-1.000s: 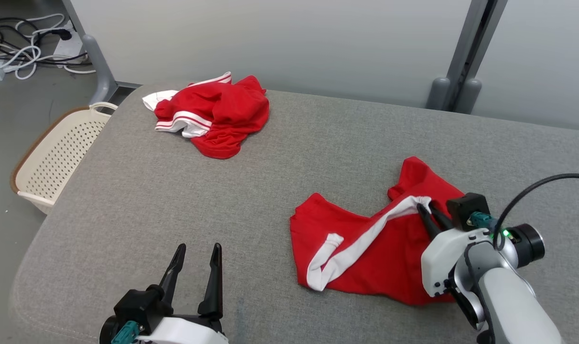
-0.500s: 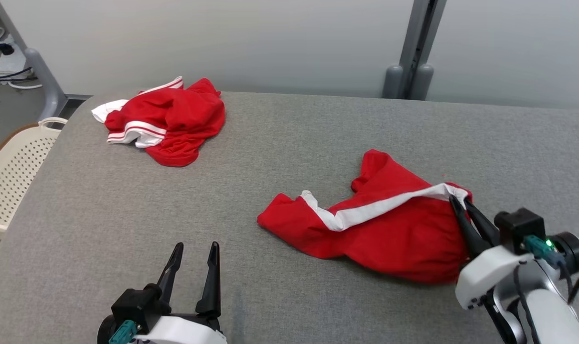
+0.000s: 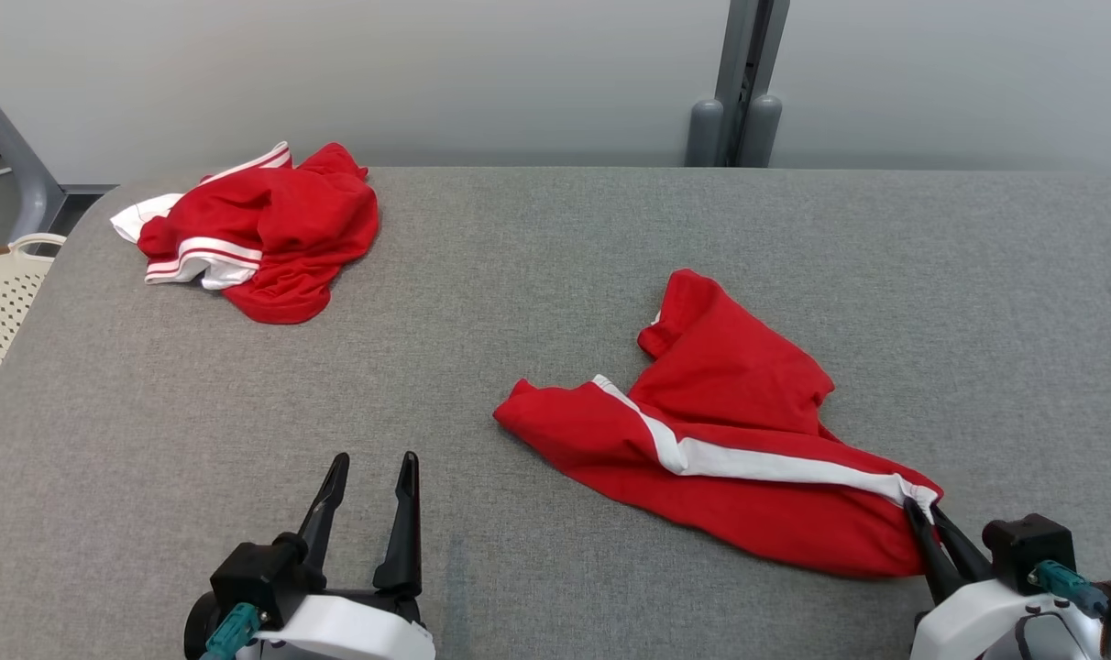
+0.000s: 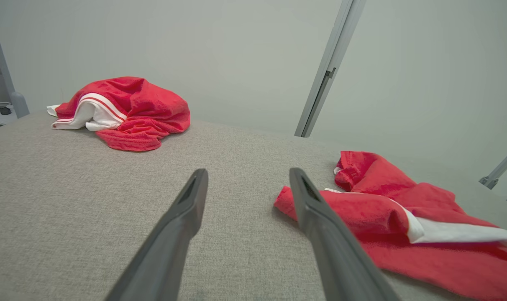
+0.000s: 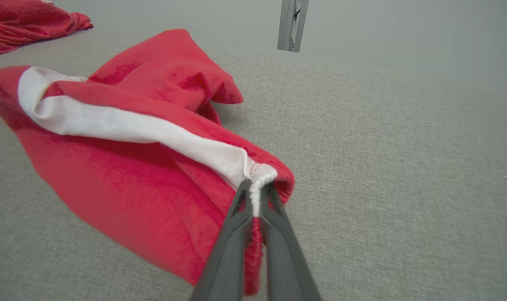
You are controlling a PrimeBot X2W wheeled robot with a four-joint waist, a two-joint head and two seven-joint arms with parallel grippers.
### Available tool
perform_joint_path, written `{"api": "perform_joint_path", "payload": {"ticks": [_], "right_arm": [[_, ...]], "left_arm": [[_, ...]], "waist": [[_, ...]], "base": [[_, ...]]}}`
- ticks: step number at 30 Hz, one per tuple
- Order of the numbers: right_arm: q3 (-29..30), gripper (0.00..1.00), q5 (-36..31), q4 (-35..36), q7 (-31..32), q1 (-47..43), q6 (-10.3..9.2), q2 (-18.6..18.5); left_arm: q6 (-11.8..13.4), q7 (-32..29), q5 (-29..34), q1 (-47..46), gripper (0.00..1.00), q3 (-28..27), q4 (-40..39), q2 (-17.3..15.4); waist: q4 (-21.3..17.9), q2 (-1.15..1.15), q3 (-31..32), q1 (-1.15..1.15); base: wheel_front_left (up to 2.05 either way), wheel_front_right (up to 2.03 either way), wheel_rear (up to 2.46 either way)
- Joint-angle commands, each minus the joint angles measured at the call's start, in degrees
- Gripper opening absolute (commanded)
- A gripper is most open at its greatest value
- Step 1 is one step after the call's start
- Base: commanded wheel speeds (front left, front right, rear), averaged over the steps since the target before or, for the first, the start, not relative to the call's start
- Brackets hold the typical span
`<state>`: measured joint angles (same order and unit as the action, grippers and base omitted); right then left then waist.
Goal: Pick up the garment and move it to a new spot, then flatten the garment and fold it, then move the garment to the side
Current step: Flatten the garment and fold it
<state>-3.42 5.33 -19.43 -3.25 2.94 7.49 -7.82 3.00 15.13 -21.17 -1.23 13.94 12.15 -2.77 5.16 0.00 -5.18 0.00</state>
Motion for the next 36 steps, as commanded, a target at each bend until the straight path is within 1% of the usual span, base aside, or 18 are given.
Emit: {"api": "perform_joint_path", "payload": {"ticks": [1,6,8,9,10,11,12,17,22,32,36], "right_arm": [[0.9,0.00,-0.5,-0.9,-0.4,-0.3,0.00,-0.3],[2.0,0.00,-1.4,-4.4,-2.2,1.0,0.01,-0.6],[2.4,0.27,-1.7,-5.7,-3.0,1.3,0.00,-0.4],[2.6,0.43,-1.7,-6.4,-3.2,1.4,0.01,-0.2],[2.8,0.62,-1.8,-7.0,-3.6,1.5,0.01,0.0],[3.0,0.96,-1.8,-7.5,-3.8,1.7,0.01,0.0],[3.1,1.00,-1.9,-8.0,-4.1,1.9,0.01,0.0],[3.9,1.00,-1.9,-9.6,-5.5,1.9,0.01,-0.4],[5.7,1.00,-1.9,-9.4,-6.2,1.6,0.01,-1.2],[10.7,1.00,-2.2,-5.1,-5.8,0.1,0.01,-3.0],[10.9,1.00,-2.0,-2.1,-5.9,-0.1,0.01,-1.8]], "left_arm": [[-0.2,0.0,0.4,-0.5,1.00,-0.2,0.1,-0.2],[-0.2,0.0,0.5,-0.8,1.00,0.0,0.3,-0.2],[-0.2,0.0,0.6,-0.9,1.00,0.0,0.3,-0.2],[-0.2,0.0,0.5,-0.9,1.00,0.0,0.3,-0.2],[-0.2,0.0,0.5,-0.9,1.00,-0.1,0.3,-0.2],[-0.1,0.0,0.5,-0.9,1.00,-0.1,0.3,-0.2],[-0.1,0.0,0.5,-0.8,1.00,-0.2,0.3,-0.2],[0.1,0.0,0.5,-0.3,1.00,-0.4,0.1,-0.2],[0.0,0.0,0.5,0.0,1.00,-0.3,0.2,-0.2],[-0.3,0.0,0.3,0.8,1.00,0.3,0.9,-0.2],[-0.4,0.0,0.5,1.3,1.00,0.2,1.0,-0.2]], "waist": [[-0.1,0.00,0.0,0.00],[0.0,0.00,-0.1,0.00],[0.0,0.00,-0.1,0.00],[0.0,0.00,-0.1,0.00],[0.0,0.00,0.0,0.00],[-0.1,0.00,0.0,0.00],[-0.2,0.00,0.0,0.00],[-1.1,0.00,0.3,0.00],[-1.7,0.00,0.7,0.00],[-1.7,0.00,2.7,0.00],[-1.5,0.00,3.3,0.00]], "base": [[0.00,0.00,0.00],[0.00,0.00,0.00],[0.00,0.00,0.00],[0.00,0.00,0.00],[0.00,0.00,0.00],[0.00,0.00,0.00],[0.00,0.00,0.00],[0.00,0.00,0.00],[0.00,0.00,0.00],[0.00,0.00,0.00],[0.00,0.00,0.00]]}}
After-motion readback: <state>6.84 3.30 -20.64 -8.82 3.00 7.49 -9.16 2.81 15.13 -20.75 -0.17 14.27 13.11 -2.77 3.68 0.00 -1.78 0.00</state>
